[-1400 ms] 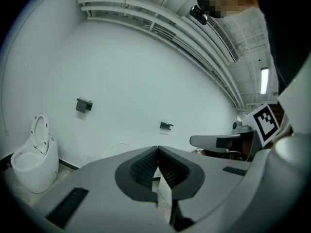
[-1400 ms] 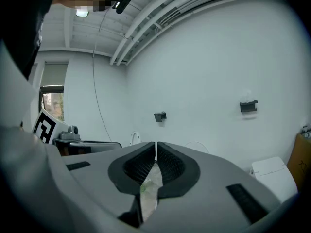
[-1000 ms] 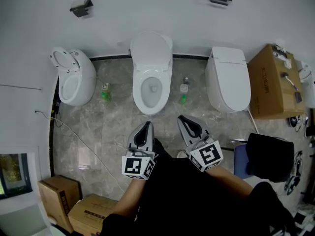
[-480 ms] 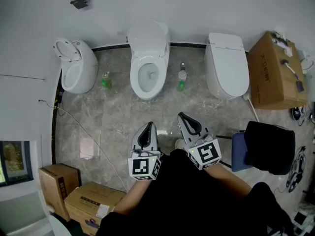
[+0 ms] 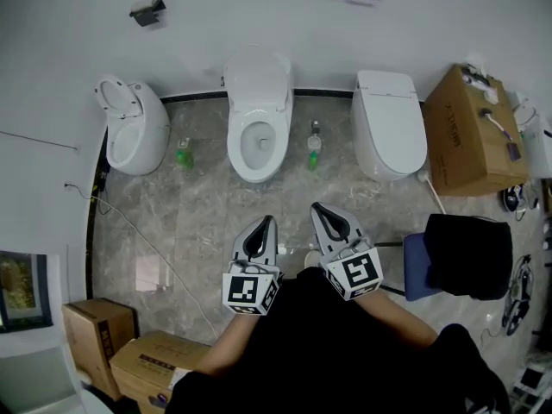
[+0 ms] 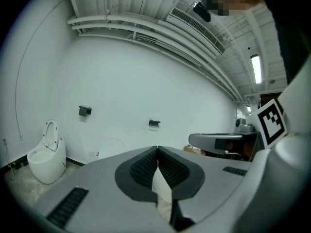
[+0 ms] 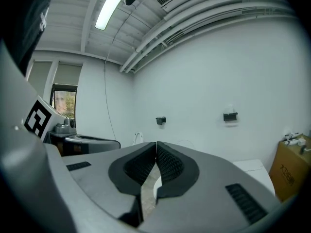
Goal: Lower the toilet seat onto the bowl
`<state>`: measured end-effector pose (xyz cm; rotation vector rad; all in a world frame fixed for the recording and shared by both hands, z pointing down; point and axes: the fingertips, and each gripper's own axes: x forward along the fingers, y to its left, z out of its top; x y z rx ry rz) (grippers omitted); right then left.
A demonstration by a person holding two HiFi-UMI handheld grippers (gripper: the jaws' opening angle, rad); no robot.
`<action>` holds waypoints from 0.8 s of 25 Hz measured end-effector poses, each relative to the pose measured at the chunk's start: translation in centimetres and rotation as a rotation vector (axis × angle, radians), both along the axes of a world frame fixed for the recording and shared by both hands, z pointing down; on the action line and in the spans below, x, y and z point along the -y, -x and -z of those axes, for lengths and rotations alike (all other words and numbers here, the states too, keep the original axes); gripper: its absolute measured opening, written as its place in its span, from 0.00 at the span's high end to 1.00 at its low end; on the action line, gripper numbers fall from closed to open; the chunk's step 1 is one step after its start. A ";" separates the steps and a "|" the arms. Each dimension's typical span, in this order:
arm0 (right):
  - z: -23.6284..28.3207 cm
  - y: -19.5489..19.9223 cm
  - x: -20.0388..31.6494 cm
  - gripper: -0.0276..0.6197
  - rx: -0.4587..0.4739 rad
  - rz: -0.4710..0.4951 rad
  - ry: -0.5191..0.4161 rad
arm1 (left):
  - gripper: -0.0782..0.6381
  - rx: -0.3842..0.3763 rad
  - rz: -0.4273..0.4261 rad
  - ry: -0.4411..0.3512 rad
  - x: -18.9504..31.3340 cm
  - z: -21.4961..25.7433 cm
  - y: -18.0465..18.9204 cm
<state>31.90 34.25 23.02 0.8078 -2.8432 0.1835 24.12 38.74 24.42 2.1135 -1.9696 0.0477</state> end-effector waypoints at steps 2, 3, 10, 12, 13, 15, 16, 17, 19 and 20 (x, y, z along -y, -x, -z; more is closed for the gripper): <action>0.2 0.4 -1.0 0.91 -0.009 -0.003 -0.007 | 0.87 -0.001 -0.005 -0.007 -1.0 0.4 0.4; 0.2 0.6 -1.4 0.91 -0.011 -0.006 -0.008 | 0.87 -0.003 0.000 -0.011 -1.5 0.5 0.7; 0.7 2.9 -4.1 0.91 -0.016 -0.019 -0.019 | 0.87 0.002 0.006 -0.029 -4.0 1.2 2.7; 0.8 3.6 -4.3 0.91 -0.017 -0.023 -0.022 | 0.87 0.007 0.000 -0.032 -4.3 1.4 3.4; 0.8 3.9 -4.4 0.91 -0.018 -0.028 -0.022 | 0.87 0.007 -0.002 -0.033 -4.4 1.5 3.6; 0.9 4.4 -4.7 0.91 -0.022 -0.031 -0.023 | 0.87 0.005 -0.009 -0.033 -4.6 1.5 4.0; 0.9 4.5 -4.7 0.91 -0.026 -0.028 -0.024 | 0.87 0.004 -0.013 -0.032 -4.6 1.5 4.0; 0.9 4.5 -4.8 0.91 -0.028 -0.027 -0.025 | 0.87 0.005 -0.018 -0.031 -4.5 1.5 4.1; 1.2 4.4 -4.6 0.91 -0.028 -0.038 -0.025 | 0.87 0.007 -0.027 -0.029 -4.2 1.6 4.2; 1.4 4.4 -4.5 0.91 -0.026 -0.045 -0.025 | 0.87 0.009 -0.032 -0.028 -4.0 1.6 4.2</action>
